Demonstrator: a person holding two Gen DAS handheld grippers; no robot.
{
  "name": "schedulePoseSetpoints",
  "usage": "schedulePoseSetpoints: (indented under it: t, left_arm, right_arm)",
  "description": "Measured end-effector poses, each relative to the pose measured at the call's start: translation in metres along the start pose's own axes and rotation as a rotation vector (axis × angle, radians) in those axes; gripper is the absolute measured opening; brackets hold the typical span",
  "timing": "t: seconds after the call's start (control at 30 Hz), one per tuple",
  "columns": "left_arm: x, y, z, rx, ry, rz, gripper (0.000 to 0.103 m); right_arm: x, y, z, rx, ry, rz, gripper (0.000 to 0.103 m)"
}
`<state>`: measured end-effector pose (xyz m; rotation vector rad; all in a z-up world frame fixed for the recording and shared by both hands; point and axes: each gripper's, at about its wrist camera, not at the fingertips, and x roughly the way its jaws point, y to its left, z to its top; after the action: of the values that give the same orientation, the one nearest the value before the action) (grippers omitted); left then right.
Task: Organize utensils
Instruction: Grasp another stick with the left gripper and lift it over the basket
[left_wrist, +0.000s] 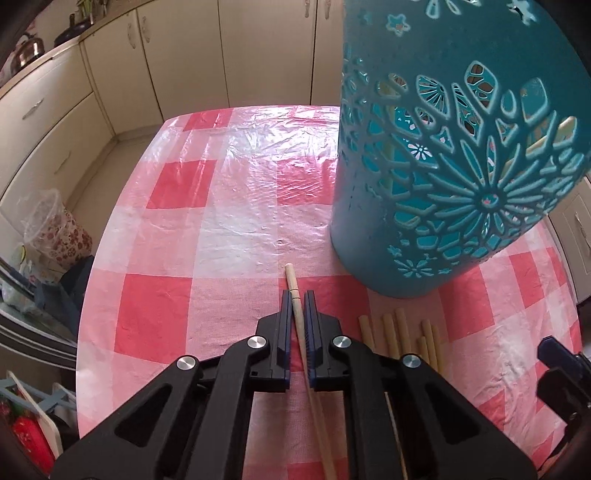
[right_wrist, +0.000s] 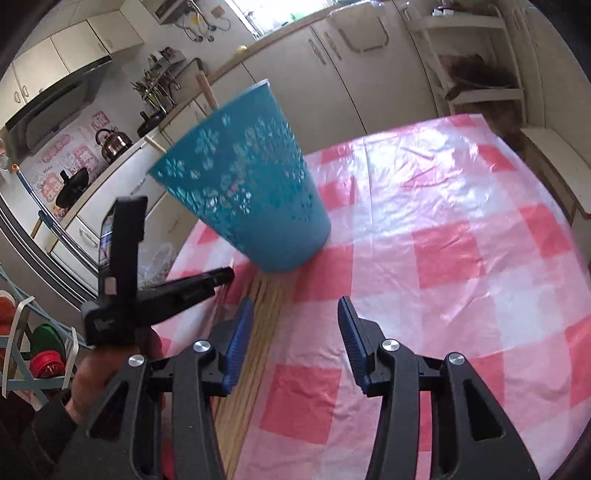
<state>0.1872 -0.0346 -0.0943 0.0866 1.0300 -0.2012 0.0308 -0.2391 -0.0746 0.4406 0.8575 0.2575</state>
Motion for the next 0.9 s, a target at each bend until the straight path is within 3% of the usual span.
schedulePoseSetpoints:
  t: [0.2,0.37,0.47,0.6,0.7,0.9]
  left_arm:
    - [-0.009,0.02,-0.01,-0.046,0.015,-0.071,0.004]
    - [-0.044,0.036,-0.02,-0.116,-0.034,-0.16,0.004]
    - [-0.086,0.042,-0.024,-0.162,-0.107,-0.255,0.004]
    - [-0.154,0.036,-0.006,-0.154,-0.286,-0.359,0.005]
    - [-0.187,0.022,0.02,-0.138,-0.401,-0.391,0.005]
    - [-0.214,-0.012,0.078,-0.102,-0.607,-0.349,0.005]
  right_arm:
    - [0.022,0.013,-0.008,-0.052,0.066,-0.015,0.047]
    - [0.025,0.016,-0.004,-0.064,0.088,-0.026,0.047]
    - [0.031,0.018,-0.004,-0.071,0.098,-0.039,0.047]
    - [0.035,0.028,-0.004,-0.114,0.104,-0.081,0.047]
    - [0.041,0.037,-0.006,-0.174,0.114,-0.126,0.048]
    - [0.05,0.053,-0.009,-0.323,0.14,-0.199,0.048]
